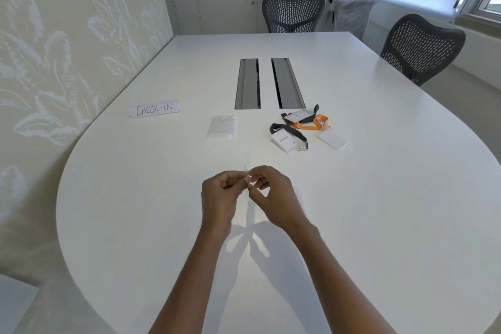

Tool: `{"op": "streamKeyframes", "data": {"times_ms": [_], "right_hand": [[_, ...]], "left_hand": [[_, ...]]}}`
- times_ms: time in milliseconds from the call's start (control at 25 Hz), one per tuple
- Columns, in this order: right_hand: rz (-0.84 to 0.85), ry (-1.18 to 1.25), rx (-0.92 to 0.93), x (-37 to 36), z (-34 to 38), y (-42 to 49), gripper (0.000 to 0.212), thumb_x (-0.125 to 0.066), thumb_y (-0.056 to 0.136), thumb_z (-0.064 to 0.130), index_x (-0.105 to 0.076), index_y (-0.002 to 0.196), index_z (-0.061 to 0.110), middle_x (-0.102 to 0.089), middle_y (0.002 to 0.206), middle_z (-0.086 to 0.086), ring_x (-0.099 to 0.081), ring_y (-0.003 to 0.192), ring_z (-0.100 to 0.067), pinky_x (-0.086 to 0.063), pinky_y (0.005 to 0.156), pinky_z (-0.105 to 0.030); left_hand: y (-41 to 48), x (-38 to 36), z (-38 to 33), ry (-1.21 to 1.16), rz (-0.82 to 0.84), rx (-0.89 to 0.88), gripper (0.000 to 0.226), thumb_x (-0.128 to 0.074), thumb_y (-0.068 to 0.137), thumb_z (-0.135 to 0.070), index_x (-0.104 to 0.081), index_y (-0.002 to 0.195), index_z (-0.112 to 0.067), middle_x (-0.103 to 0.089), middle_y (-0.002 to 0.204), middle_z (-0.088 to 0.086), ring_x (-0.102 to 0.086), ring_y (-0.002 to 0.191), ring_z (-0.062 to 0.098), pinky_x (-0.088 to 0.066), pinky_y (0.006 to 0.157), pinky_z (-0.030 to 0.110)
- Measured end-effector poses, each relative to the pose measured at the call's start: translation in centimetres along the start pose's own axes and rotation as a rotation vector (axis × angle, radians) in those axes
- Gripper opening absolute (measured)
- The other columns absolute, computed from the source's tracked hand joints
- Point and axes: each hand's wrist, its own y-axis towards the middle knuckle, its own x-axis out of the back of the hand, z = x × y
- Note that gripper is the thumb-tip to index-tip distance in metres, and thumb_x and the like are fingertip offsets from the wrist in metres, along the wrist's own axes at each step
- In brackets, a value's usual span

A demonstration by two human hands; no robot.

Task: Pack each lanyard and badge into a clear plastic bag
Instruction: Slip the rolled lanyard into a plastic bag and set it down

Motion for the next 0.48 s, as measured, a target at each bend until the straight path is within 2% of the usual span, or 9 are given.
{"op": "streamKeyframes", "data": {"times_ms": [80, 160, 240, 320, 400, 480], "right_hand": [[0.017, 0.001, 0.002, 0.4, 0.0, -0.2, 0.021, -0.075, 0.094, 0.018, -0.069, 0.114, 0.023, -0.069, 0.103, 0.011, -0.066, 0.093, -0.006, -0.056, 0.081, -0.019], [0.024, 0.020, -0.010, 0.7, -0.1, -0.5, 0.023, -0.077, 0.091, 0.015, -0.069, 0.112, 0.022, -0.069, 0.102, 0.008, -0.066, 0.090, -0.009, -0.057, 0.078, -0.020], [0.026, 0.062, -0.040, 0.8, -0.2, -0.7, 0.019, -0.078, 0.090, 0.012, -0.069, 0.106, 0.018, -0.070, 0.095, 0.005, -0.065, 0.084, -0.012, -0.057, 0.075, -0.023], [0.028, 0.075, -0.090, 0.8, -0.5, -0.9, 0.012, -0.079, 0.090, 0.011, -0.070, 0.098, 0.014, -0.072, 0.086, 0.004, -0.064, 0.076, -0.009, -0.055, 0.071, -0.021], [0.027, 0.096, -0.151, 0.6, -0.7, -1.1, 0.008, -0.078, 0.091, 0.011, -0.071, 0.091, 0.014, -0.074, 0.079, 0.006, -0.066, 0.072, -0.003, -0.053, 0.068, -0.016], [0.024, 0.154, -0.201, 0.5, -0.8, -1.3, 0.004, -0.077, 0.093, 0.011, -0.073, 0.090, 0.011, -0.078, 0.079, 0.003, -0.074, 0.075, -0.004, -0.057, 0.071, -0.017]], "left_hand": [[-0.1, -0.3, -0.2, 0.014, 0.008, -0.001, 0.009, -0.084, 0.087, -0.007, -0.084, 0.090, -0.015, -0.082, 0.083, 0.004, -0.074, 0.072, 0.008, -0.056, 0.069, 0.016], [-0.2, -0.5, -0.3, 0.025, 0.023, 0.010, 0.008, -0.086, 0.085, -0.008, -0.083, 0.088, -0.014, -0.082, 0.082, 0.006, -0.074, 0.072, 0.011, -0.058, 0.072, 0.021], [-0.4, -0.6, -0.2, 0.037, 0.049, 0.021, 0.008, -0.087, 0.083, -0.010, -0.083, 0.085, -0.016, -0.082, 0.082, 0.009, -0.076, 0.076, 0.019, -0.062, 0.078, 0.029], [-0.6, -0.5, 0.2, 0.069, 0.064, 0.009, 0.008, -0.088, 0.083, -0.012, -0.083, 0.083, -0.018, -0.081, 0.081, 0.009, -0.079, 0.079, 0.025, -0.063, 0.084, 0.036], [-0.8, -0.3, 0.5, 0.111, 0.069, -0.007, 0.008, -0.088, 0.083, -0.014, -0.083, 0.083, -0.020, -0.082, 0.081, 0.007, -0.080, 0.081, 0.026, -0.064, 0.086, 0.041], [-0.9, -0.3, 0.8, 0.142, 0.074, -0.010, 0.008, -0.088, 0.084, -0.015, -0.083, 0.083, -0.022, -0.082, 0.081, 0.004, -0.080, 0.082, 0.025, -0.064, 0.087, 0.043]]}}
